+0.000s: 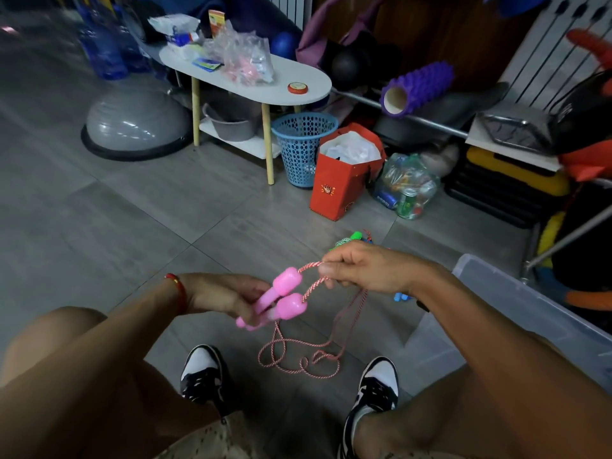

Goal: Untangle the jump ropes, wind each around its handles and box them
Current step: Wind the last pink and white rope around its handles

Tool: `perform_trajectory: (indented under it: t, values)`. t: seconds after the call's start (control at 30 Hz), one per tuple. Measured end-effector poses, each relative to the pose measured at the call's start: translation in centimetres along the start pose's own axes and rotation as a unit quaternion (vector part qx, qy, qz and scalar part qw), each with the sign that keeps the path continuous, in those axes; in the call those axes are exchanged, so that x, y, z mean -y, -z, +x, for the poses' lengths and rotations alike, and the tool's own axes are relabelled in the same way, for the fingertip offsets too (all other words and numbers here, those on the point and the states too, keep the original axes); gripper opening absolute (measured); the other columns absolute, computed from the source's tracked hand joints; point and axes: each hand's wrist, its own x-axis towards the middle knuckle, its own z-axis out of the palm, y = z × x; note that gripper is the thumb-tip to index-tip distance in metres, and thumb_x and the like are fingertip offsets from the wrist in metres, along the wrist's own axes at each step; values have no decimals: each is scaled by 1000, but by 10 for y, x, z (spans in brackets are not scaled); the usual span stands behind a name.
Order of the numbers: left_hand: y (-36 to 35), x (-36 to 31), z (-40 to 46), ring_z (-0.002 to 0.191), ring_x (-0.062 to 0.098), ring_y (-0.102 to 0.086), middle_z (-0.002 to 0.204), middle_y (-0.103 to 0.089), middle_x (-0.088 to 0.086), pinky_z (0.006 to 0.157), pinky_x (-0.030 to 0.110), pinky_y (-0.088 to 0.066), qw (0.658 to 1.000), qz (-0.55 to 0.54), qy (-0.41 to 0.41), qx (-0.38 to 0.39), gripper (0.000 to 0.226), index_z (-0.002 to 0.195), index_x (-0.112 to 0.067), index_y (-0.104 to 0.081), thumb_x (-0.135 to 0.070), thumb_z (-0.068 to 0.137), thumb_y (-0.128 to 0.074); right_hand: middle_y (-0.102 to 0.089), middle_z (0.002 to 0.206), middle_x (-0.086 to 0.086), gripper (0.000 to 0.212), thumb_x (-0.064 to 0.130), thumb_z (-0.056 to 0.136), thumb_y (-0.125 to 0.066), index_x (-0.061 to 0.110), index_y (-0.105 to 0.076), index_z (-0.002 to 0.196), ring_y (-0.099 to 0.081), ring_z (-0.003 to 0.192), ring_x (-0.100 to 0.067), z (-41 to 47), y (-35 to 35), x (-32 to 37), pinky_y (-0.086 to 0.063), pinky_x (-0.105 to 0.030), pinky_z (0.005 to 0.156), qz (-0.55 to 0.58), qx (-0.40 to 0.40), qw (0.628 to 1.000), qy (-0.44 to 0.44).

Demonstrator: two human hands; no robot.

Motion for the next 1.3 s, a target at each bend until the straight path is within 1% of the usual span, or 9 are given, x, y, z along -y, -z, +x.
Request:
perform_trajectory:
  t: [0.17, 0.27, 0.4, 0.5, 0.63, 0.83, 0.97, 1.17, 1.3]
  values:
    - [-24, -33, 21, 133, 2, -47, 138, -55, -16, 110, 34, -40, 985, -3, -81, -150, 69, 140, -39, -44, -47, 81, -79, -49, 65, 6, 36, 43, 103, -50, 22, -68, 80, -43, 61, -8, 16, 0, 7, -39, -30, 64, -96, 5, 995, -4]
    - [-35, -46, 44, 111, 31, -67, 111, -72, 14, 100, 49, -51, 972, -67, -128, -186, 36, 120, -9, -56, -24, 92, -73, -48, 59, 9, 37, 41, 103, -51, 26, -60, 70, -42, 55, -3, 21, -2, 5, -41, -32, 62, -147, -4, 989, -17]
    - [-32, -49, 49, 82, 28, -66, 67, -64, -6, 77, 33, -52, 978, -15, -135, -159, 19, 104, -9, -66, -19, 105, -51, -50, 59, 6, 39, 47, 101, -51, 27, -64, 71, -44, 53, -9, 13, -1, -6, -42, -32, 57, -150, -12, 987, -63]
    - [-21, -39, 46, 69, 22, -61, 68, -64, -6, 68, 33, -50, 973, 80, -123, -179, 28, 86, -19, -65, -31, 105, -48, -44, 56, 7, 48, 53, 101, -47, 20, -59, 68, -36, 50, -8, -2, 4, -17, -33, -29, 54, -80, -37, 992, -86]
    - [5, -6, 25, 72, 17, -57, 73, -58, 0, 73, 33, -49, 958, 54, -114, -259, 34, 81, -10, -57, -33, 104, -47, -40, 67, -7, 53, 57, 100, -44, 15, -57, 71, -38, 65, -20, -32, 18, -46, -34, -37, 65, 18, -77, 990, -116]
    - [43, 52, 14, 74, 19, -66, 72, -70, -4, 79, 38, -53, 914, 107, 14, -391, 32, 78, -19, -58, -31, 105, -46, -37, 57, 10, 47, 45, 104, -43, 21, -48, 64, -33, 50, -5, -52, 30, -48, -32, -23, 56, 70, -104, 984, -125]
    - [37, 54, 25, 68, 13, -62, 71, -65, -5, 74, 31, -49, 926, 170, 19, -337, 32, 76, -19, -58, -19, 105, -46, -33, 55, 5, 48, 44, 104, -44, 19, -48, 64, -27, 51, -11, -39, 34, -23, -26, -25, 51, 49, -135, 986, -82]
    - [36, 61, 24, 103, 14, -63, 104, -68, -8, 99, 43, -48, 949, 225, 106, -194, 17, 99, -31, -67, -41, 98, -53, -32, 54, 2, 48, 42, 105, -46, 16, -51, 65, -26, 47, -10, -18, 42, 13, -28, -20, 47, -9, -131, 991, -35]
    - [19, 27, 29, 106, 25, -65, 102, -73, 9, 102, 44, -48, 975, 117, 93, -167, 22, 90, -14, -69, -29, 75, -67, -32, 53, 3, 47, 43, 105, -46, 17, -51, 65, -26, 50, -13, 1, 41, 26, -26, -29, 50, -47, -110, 993, -21]
